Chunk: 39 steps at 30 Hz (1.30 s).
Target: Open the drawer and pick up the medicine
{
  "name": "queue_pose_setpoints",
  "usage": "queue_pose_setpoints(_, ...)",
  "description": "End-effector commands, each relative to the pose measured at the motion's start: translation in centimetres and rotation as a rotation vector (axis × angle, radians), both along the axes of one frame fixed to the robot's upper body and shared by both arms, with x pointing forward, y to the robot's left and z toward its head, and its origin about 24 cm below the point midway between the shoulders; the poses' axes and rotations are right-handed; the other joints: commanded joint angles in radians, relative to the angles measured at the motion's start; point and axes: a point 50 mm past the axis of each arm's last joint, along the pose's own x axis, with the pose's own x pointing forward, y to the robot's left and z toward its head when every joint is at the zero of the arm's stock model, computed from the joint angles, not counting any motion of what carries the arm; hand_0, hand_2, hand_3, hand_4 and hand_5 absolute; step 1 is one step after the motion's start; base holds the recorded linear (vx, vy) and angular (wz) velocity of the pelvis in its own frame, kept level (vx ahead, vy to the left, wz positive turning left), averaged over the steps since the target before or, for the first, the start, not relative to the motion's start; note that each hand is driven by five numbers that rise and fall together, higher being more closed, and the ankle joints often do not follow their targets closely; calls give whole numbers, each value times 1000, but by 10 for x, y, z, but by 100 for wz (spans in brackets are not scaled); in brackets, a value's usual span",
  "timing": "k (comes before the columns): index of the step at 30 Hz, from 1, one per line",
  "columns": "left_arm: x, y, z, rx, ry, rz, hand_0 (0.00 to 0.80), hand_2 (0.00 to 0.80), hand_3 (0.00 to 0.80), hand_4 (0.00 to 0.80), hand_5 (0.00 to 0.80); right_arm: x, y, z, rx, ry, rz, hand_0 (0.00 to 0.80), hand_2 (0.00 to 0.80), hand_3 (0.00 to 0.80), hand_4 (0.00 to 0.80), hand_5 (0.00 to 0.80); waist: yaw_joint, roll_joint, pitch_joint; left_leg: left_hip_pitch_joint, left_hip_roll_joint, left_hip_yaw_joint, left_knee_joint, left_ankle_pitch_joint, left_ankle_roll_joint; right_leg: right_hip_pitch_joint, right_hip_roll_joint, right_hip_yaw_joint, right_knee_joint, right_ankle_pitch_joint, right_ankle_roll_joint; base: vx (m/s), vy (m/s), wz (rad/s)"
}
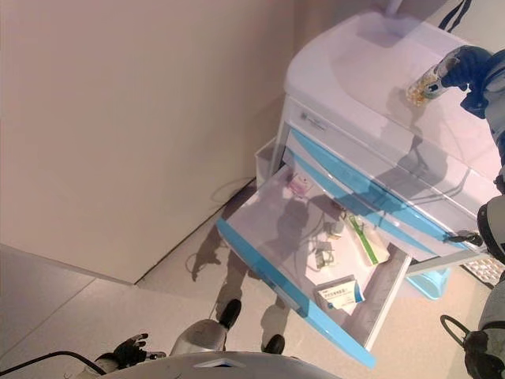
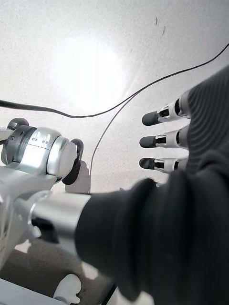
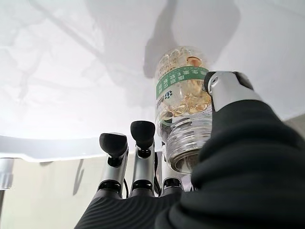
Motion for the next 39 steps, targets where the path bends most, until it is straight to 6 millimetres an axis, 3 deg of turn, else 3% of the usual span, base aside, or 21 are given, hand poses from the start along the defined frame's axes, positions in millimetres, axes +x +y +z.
queue_pose_setpoints(1,10,13,9,25,-50,-15,0,0,0,0,0,-8,-5,21,-98,-25,-24,800,800,800,800,800,23,-18,-1,15,-1,26,18,-116,-14,-19,-16,-3,95,-45,20,-9,-9,7)
queue_pose_setpoints(10,17,13,11,20,-74,-28,0,0,0,0,0,-4,-2,12,-117,24,-8,800,800,800,800,800,30,-8,16,5,-1,21,16,-106,-15,-27,-19,-11,99,-43,21,0,-2,2)
queue_pose_setpoints(11,17,12,11,20,-74,-30,0,0,0,0,0,-3,-2,12,-119,25,-7,718,718,718,718,718,32,-7,18,5,-1,19,16,-105,-15,-28,-19,-12,100,-43,21,0,0,0)
queue_pose_setpoints(12,17,12,11,19,-74,-32,0,0,0,0,0,-3,-1,11,-119,25,-8,524,524,524,524,524,32,-6,20,5,0,19,16,-104,-15,-28,-19,-12,100,-42,21,0,0,0)
queue_pose_setpoints(13,16,12,11,19,-74,-32,0,0,0,0,0,-3,-1,11,-123,19,-8,82,82,82,82,82,33,-5,22,5,0,19,16,-104,-15,-28,-20,-12,101,-42,21,0,0,0)
queue_pose_setpoints(14,15,12,11,18,-72,-32,0,0,0,0,0,-2,-1,11,-127,15,-6,0,0,0,0,0,33,-5,23,5,0,20,16,-104,-15,-29,-20,-11,102,-42,21,0,0,0)
queue_pose_setpoints(39,11,15,11,20,-61,-34,0,0,0,0,0,-4,-1,19,-96,-123,12,0,0,0,0,0,30,-4,17,17,0,31,17,-110,-12,-22,-27,-8,106,-37,34,0,0,0)
